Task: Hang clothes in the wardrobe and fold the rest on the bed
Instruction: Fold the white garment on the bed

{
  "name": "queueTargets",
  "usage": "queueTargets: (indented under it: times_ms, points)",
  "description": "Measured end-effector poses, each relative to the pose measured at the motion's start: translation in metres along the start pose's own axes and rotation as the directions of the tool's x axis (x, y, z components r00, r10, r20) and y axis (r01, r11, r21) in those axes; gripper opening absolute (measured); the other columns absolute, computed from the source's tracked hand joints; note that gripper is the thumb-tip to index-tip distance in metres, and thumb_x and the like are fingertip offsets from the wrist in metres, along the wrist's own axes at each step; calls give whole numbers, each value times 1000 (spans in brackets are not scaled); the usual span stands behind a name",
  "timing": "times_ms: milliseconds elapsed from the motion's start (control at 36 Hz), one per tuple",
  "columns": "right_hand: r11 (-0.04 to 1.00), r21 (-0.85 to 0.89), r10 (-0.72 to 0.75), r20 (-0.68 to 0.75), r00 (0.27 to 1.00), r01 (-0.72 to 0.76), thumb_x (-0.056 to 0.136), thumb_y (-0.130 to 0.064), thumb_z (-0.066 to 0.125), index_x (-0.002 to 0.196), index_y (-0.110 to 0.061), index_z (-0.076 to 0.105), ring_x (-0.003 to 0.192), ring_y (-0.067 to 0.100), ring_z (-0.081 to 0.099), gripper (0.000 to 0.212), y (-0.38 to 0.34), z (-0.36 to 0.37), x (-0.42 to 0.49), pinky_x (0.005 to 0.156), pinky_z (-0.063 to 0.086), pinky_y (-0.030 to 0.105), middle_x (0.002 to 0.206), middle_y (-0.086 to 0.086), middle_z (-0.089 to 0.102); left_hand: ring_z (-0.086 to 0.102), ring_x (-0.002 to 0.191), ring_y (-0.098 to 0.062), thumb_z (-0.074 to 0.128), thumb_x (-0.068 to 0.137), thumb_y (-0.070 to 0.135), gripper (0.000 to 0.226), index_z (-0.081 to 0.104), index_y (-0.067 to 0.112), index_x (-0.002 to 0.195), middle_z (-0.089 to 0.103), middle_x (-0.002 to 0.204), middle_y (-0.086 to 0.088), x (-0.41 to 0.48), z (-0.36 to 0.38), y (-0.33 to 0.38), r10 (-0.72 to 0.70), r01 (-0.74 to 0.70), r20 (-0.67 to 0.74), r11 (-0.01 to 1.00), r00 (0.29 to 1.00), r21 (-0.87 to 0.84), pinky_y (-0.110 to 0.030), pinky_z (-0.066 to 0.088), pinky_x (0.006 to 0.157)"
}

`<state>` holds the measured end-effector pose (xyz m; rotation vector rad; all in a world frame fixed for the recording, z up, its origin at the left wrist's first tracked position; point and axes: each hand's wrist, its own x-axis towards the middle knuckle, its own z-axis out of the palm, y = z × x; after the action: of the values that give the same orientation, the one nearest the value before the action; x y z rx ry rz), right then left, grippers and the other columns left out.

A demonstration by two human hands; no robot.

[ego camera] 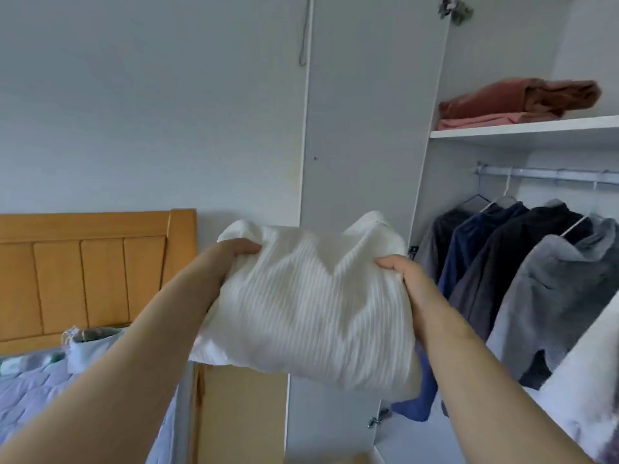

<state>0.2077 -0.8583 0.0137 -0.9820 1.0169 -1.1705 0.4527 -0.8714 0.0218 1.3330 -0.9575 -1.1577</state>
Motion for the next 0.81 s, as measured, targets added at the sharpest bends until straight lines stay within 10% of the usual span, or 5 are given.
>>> queueTargets:
  times_ms: [139, 389, 806]
  points:
    - [995, -31, -101, -178, 979, 97, 87, -21, 56, 96, -7, 63, 67, 26, 60, 19, -42, -37, 24, 58, 46, 32, 78, 12, 64, 60, 44, -21, 58, 85, 17, 11, 59, 6, 86, 64, 50, -7, 47, 67, 30, 44, -47, 166, 999, 985, 16, -26, 48, 48]
    - [943, -156, -330, -341, 881, 293, 87, -23, 56, 91, -13, 60, 63, 22, 60, 12, -140, -116, 44, 53, 42, 26, 74, 9, 65, 57, 67, -22, 56, 87, 16, 19, 57, 7, 104, 60, 80, -9, 100, 196, 110, 220, -229, 372, 973, 902, -21, -29, 41, 55]
    - [681, -413, -713, -185, 676, 605, 91, -17, 42, 87, -12, 60, 50, 14, 65, 19, -318, -209, 72, 46, 49, 18, 58, 0, 67, 56, 66, -16, 55, 90, 17, 20, 53, 8, 107, 58, 79, -4, 158, 364, 235, 486, -415, 533, 873, 693, -257, -24, 45, 47]
